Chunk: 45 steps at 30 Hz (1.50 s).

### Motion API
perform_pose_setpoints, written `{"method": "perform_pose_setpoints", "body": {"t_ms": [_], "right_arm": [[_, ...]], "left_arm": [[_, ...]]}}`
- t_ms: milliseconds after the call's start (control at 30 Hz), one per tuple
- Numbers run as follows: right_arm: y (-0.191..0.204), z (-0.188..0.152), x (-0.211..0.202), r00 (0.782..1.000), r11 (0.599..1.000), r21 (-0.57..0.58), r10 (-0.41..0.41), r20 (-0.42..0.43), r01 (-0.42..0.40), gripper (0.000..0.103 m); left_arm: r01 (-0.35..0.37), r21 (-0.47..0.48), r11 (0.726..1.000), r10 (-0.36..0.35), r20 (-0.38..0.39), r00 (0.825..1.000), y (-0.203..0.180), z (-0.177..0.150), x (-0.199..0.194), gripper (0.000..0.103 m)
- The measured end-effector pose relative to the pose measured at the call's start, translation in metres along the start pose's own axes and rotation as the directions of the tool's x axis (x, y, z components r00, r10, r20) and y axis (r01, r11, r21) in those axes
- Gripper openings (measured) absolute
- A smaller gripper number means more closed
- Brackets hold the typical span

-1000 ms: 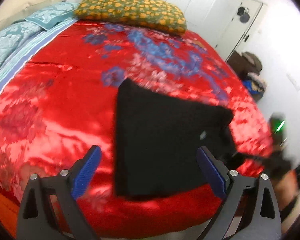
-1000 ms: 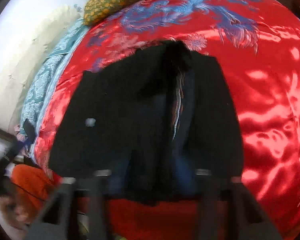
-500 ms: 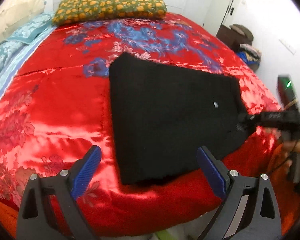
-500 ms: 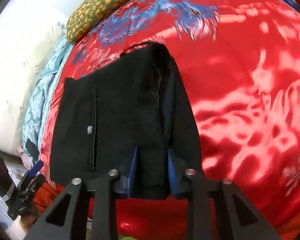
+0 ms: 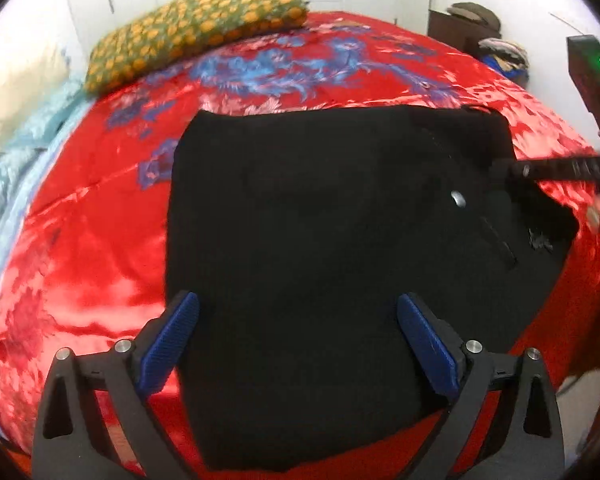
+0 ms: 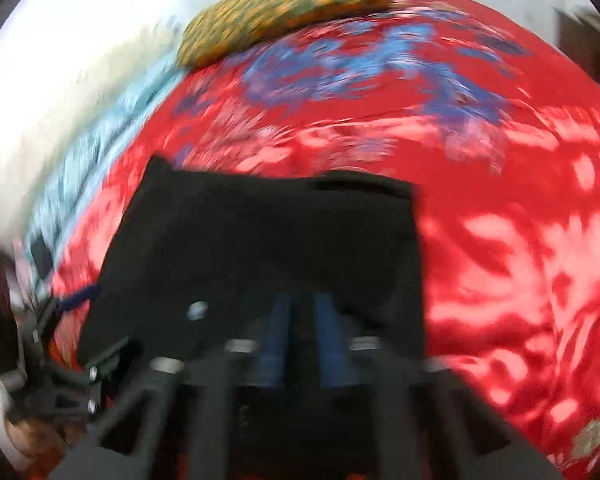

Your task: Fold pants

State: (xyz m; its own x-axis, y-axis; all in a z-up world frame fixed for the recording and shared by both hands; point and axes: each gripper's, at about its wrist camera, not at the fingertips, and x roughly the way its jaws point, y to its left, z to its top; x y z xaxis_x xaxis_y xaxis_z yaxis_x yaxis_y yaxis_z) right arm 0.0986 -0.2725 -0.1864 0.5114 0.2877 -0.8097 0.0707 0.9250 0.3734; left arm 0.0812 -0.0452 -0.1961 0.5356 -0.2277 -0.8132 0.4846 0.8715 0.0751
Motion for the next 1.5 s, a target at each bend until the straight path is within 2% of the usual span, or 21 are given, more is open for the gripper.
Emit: {"method": "perform_pose_setpoints", "body": {"t_ms": [67,133,200,333,400,467,500,533,567,600,733,800,867,967,1000,1067,1167,1233,1267,1400,1500], "right_arm": [[0.003,0.008,-0.016,1.0,0.999,0.021,-0.024,-0.006,0.024,0.0],[0.027,0.02,-0.043,0.992,0.993,-0.07,-0.085,0.096,0.092,0.035],[0.033,0.031,-0.054,0.987,0.992,-0.106,-0.057,0.152,0.074,0.06],[0.05,0.055,-0.027,0.993,0.984,-0.178,0.004,0.114,0.017,0.061],[0.04,0.059,0.004,0.998,0.984,-0.177,-0.016,0.056,0.026,0.058],[0.016,0.052,0.028,0.998,0.987,-0.15,-0.052,0.029,0.056,0.048],[0.005,0.049,0.025,0.999,0.99,-0.135,-0.035,0.041,0.04,0.041],[-0.002,0.047,0.021,0.999,0.994,-0.106,-0.015,0.052,0.021,0.04],[-0.004,0.047,0.014,0.999,0.995,-0.096,-0.017,0.05,0.022,0.04],[0.0,0.047,0.012,0.998,0.994,-0.096,-0.041,0.049,0.045,0.042],[0.023,0.037,-0.023,0.996,0.98,-0.18,-0.082,0.045,0.089,0.044],[0.036,0.023,-0.034,0.998,0.976,-0.209,-0.062,0.009,0.063,0.047],[0.045,-0.005,-0.035,0.997,0.971,-0.236,-0.06,-0.057,0.045,0.051],[0.041,-0.042,-0.024,0.981,0.955,-0.276,-0.145,-0.126,0.106,0.052],[0.035,-0.051,-0.028,0.982,0.959,-0.262,-0.142,-0.122,0.106,0.052],[0.03,-0.054,-0.04,0.983,0.966,-0.234,-0.141,-0.115,0.111,0.052],[0.029,-0.063,-0.059,0.966,0.946,-0.235,-0.247,-0.074,0.224,0.06],[0.025,-0.069,-0.074,0.975,0.96,-0.187,-0.221,-0.035,0.211,0.061],[0.023,-0.071,-0.082,0.975,0.963,-0.161,-0.221,-0.009,0.217,0.064],[0.031,-0.071,-0.105,0.967,0.96,-0.136,-0.233,0.104,0.246,0.091],[0.041,-0.068,-0.109,0.961,0.955,-0.147,-0.241,0.135,0.26,0.093]], "left_arm": [[0.029,-0.043,0.999,-0.031,-0.035,0.999,0.012,0.009,-0.009,0.1],[0.076,-0.119,0.99,-0.074,0.015,0.997,0.03,0.024,-0.02,0.1],[0.103,-0.215,0.971,-0.087,0.08,0.993,0.052,0.051,-0.02,0.101],[0.142,-0.29,0.946,-0.126,0.073,0.989,0.077,0.103,0.027,0.101],[0.109,-0.303,0.947,-0.119,-0.015,0.993,0.082,0.118,0.075,0.101],[0.026,-0.323,0.946,-0.077,-0.145,0.986,0.091,0.114,0.119,0.102],[0.052,-0.384,0.922,-0.128,-0.175,0.976,0.102,0.109,0.135,0.103],[0.097,-0.467,0.879,-0.195,-0.165,0.967,0.115,0.103,0.14,0.102],[0.107,-0.51,0.854,-0.209,-0.148,0.967,0.123,0.101,0.135,0.102],[0.089,-0.523,0.848,-0.187,-0.137,0.973,0.129,0.1,0.126,0.101],[0.101,-0.448,0.888,-0.158,-0.091,0.983,0.126,0.091,0.072,0.101],[0.098,-0.395,0.913,-0.145,-0.091,0.985,0.111,0.077,0.044,0.101],[0.087,-0.332,0.939,-0.13,-0.11,0.985,0.088,0.059,0.028,0.102],[0.064,-0.246,0.967,-0.117,-0.207,0.971,0.047,0.02,0.028,0.102],[0.06,-0.228,0.972,-0.114,-0.229,0.967,0.037,0.007,0.029,0.103],[0.047,-0.24,0.97,-0.095,-0.193,0.977,0.033,-0.005,0.015,0.102],[0.033,-0.216,0.976,-0.073,-0.177,0.981,0.031,-0.001,-0.003,0.102],[0.034,-0.213,0.976,-0.063,-0.133,0.989,0.031,0.0,-0.021,0.102],[0.026,-0.218,0.976,-0.052,-0.116,0.992,0.031,-0.001,-0.029,0.102],[-0.018,-0.231,0.973,-0.003,-0.093,0.996,0.028,-0.004,-0.046,0.102],[-0.024,-0.188,0.982,0.004,-0.11,0.994,0.022,-0.005,-0.047,0.102]]}}
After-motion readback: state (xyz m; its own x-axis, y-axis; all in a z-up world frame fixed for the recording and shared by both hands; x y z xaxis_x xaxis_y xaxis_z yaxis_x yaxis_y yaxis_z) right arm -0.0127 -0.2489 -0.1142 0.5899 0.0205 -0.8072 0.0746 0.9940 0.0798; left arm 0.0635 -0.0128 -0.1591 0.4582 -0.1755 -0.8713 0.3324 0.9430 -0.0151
